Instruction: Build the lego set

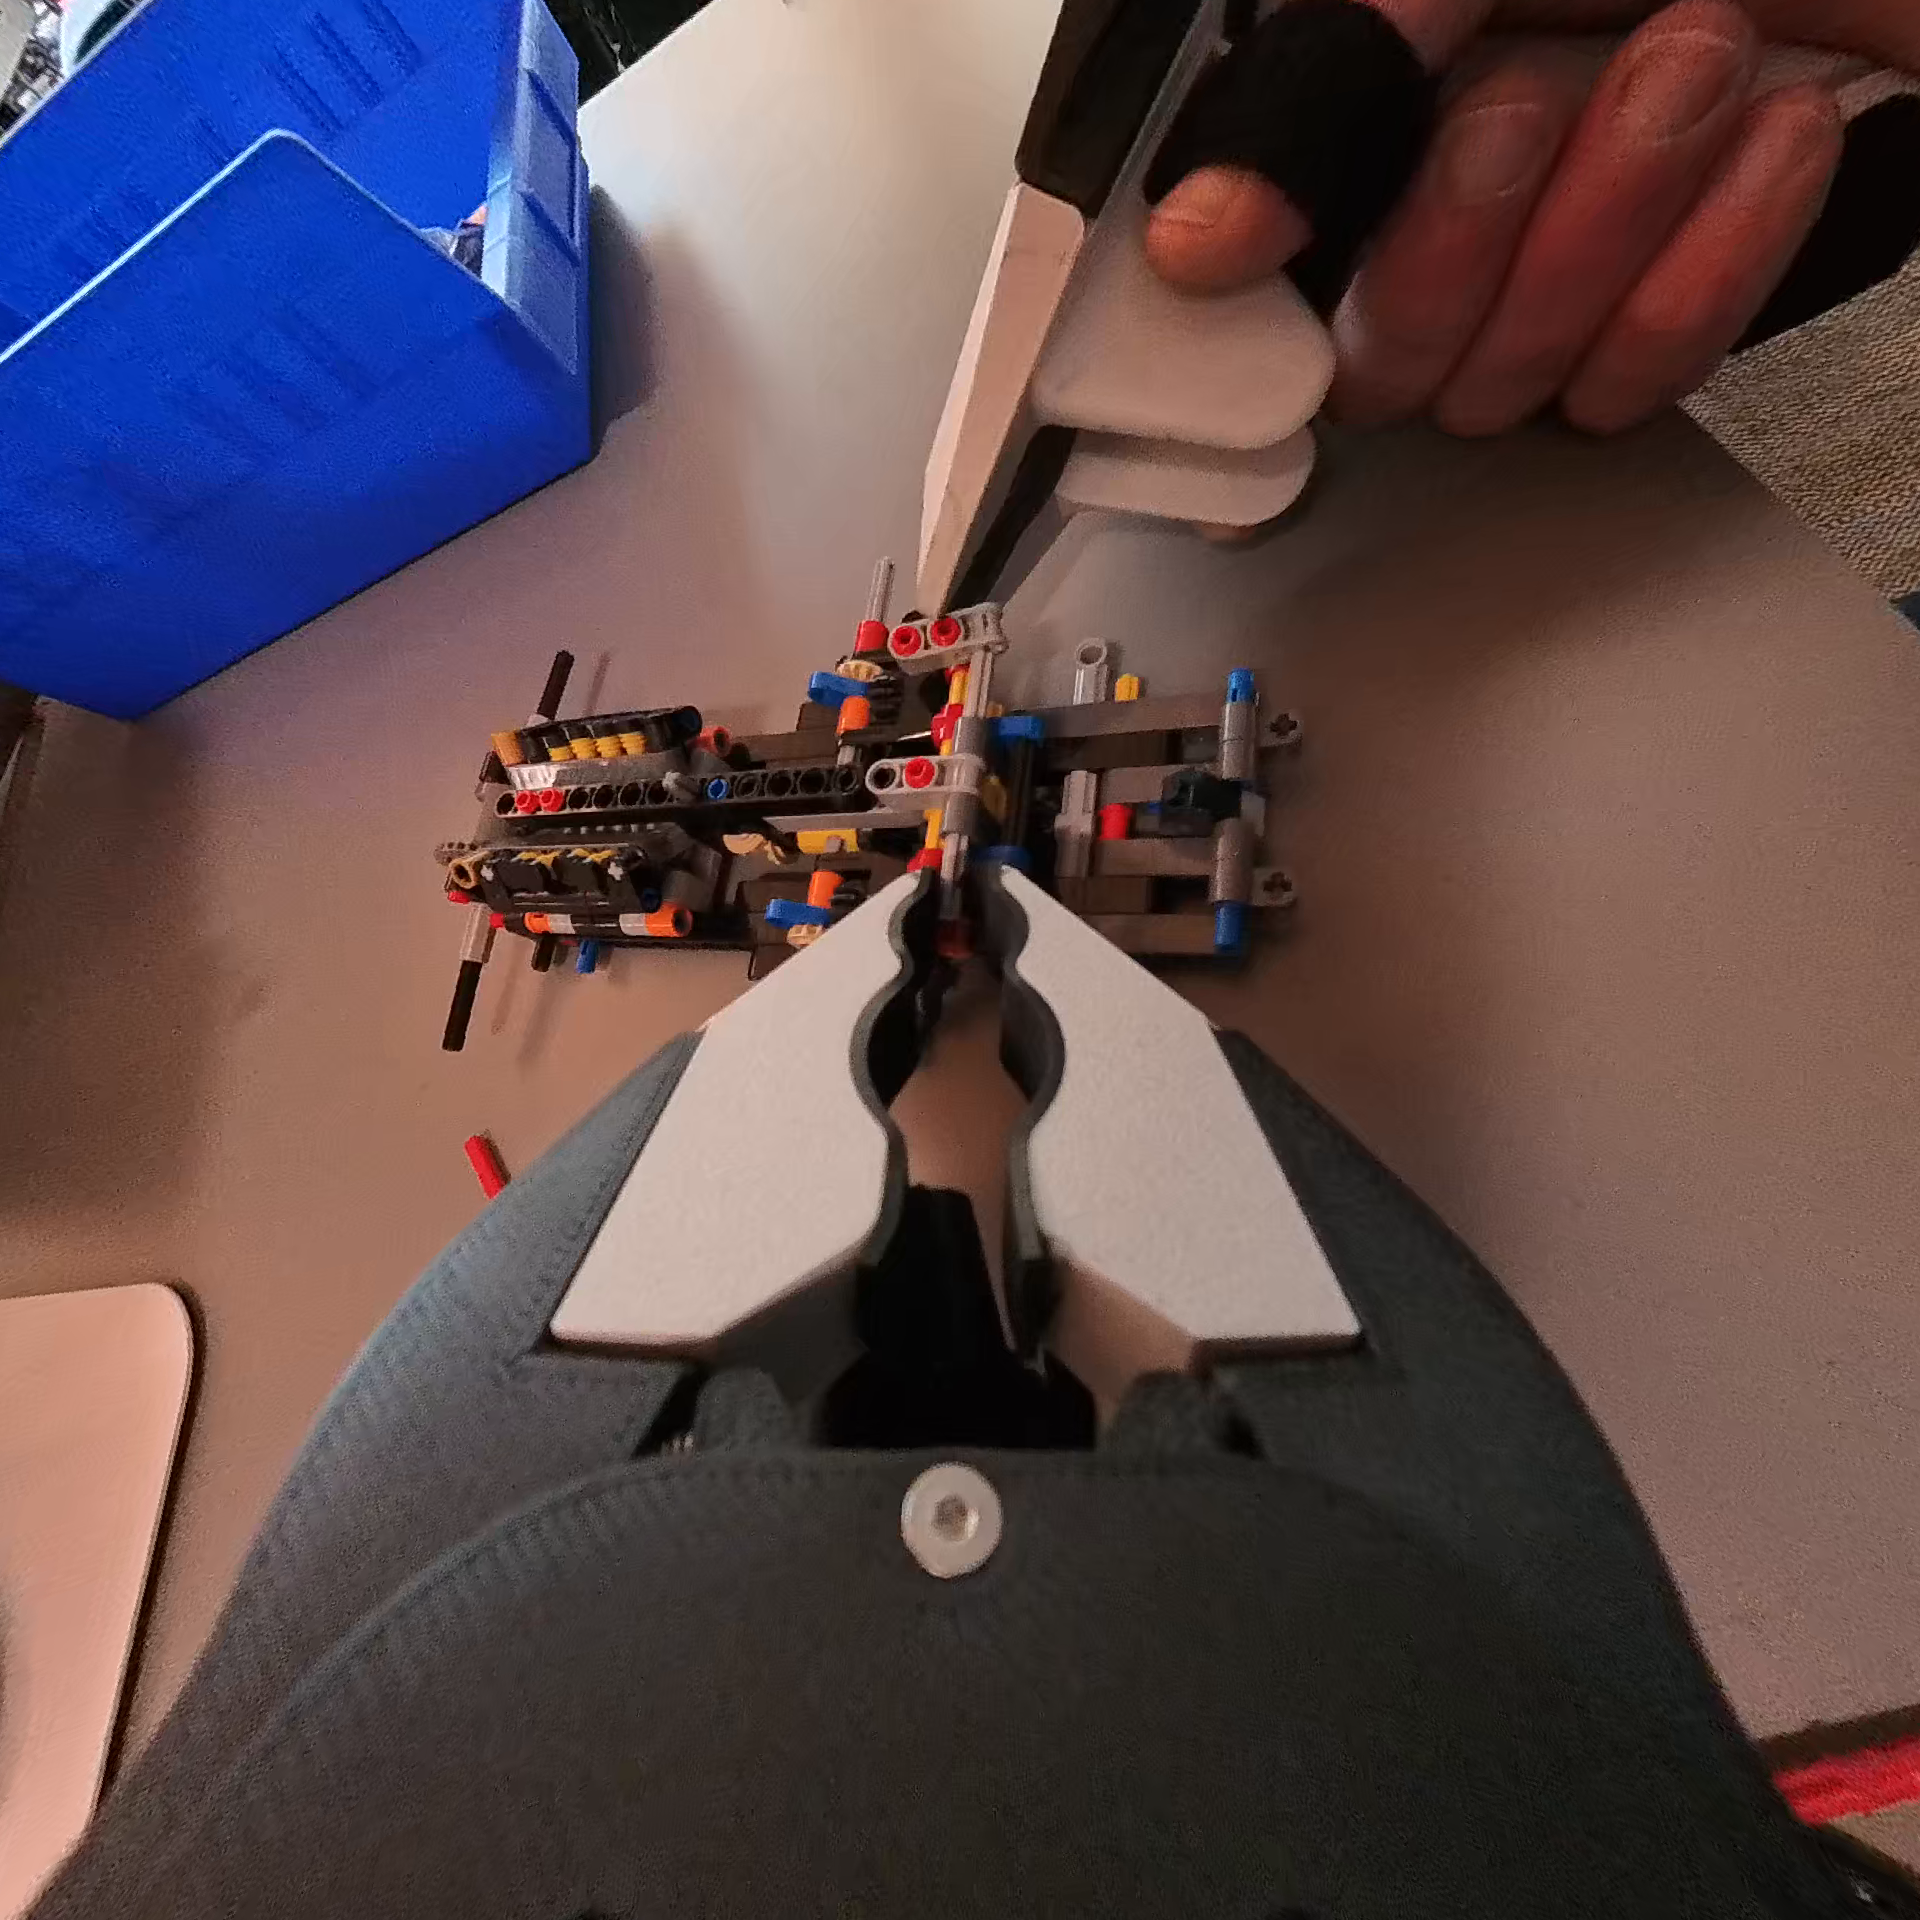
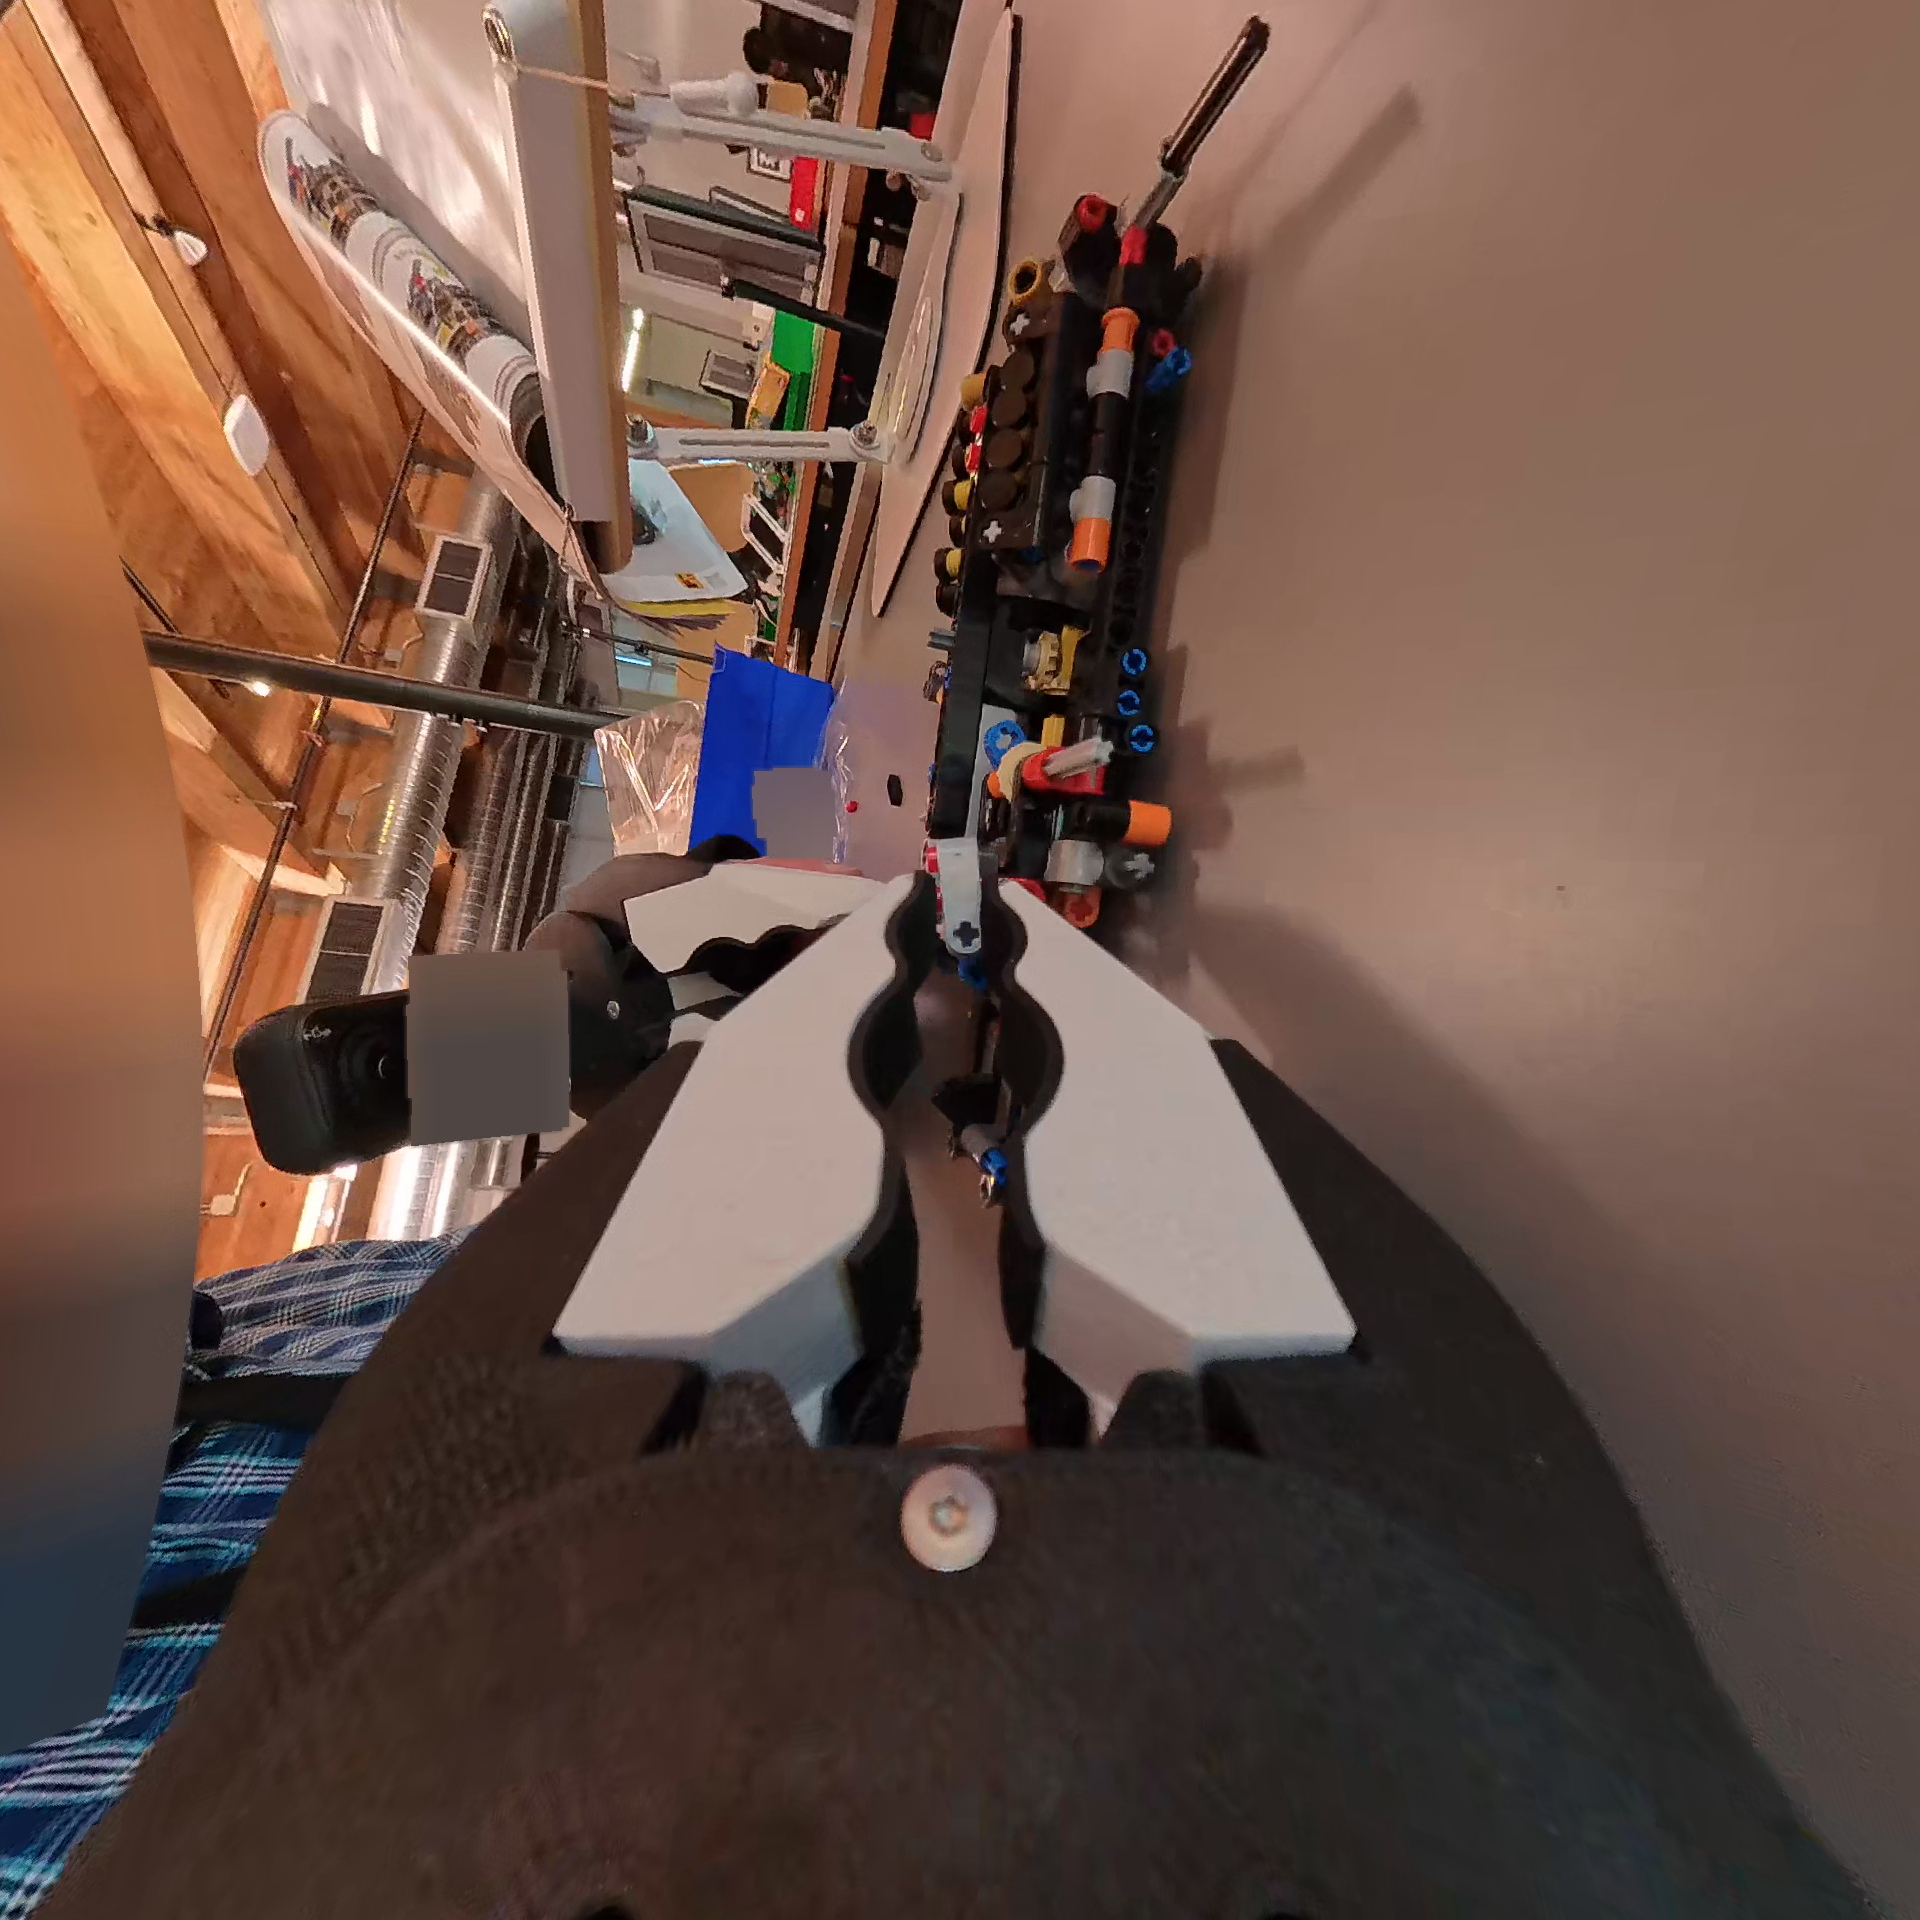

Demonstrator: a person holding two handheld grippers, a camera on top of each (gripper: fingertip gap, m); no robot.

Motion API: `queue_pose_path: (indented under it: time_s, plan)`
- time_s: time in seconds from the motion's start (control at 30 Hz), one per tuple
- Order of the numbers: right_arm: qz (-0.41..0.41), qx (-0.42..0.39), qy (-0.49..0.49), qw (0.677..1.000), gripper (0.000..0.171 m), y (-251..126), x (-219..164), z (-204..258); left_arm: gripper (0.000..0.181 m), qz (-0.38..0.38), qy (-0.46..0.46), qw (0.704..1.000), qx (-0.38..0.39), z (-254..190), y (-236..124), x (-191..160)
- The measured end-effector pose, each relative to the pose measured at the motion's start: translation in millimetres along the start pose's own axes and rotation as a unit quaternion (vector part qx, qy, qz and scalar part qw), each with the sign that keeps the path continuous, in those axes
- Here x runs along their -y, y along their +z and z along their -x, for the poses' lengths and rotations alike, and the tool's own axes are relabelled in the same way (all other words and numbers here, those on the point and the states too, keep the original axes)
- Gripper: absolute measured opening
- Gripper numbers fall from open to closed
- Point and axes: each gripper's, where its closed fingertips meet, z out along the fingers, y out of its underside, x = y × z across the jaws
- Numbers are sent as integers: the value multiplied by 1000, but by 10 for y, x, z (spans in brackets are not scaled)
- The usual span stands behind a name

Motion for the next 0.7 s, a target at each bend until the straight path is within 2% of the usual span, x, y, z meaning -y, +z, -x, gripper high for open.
queue_pose_path:
  time_s: [0.3, 0.7]
  plan:
    - [-30, -16, 12, 999, 0, 7, 16, -39, 7, -7, 6, 1000, 8, -10, 3, 0]
    - [-28, -56, -67, 996, 0, -12, -8, -45, 7, -8, 8, 1000, 14, -14, -3, -6]
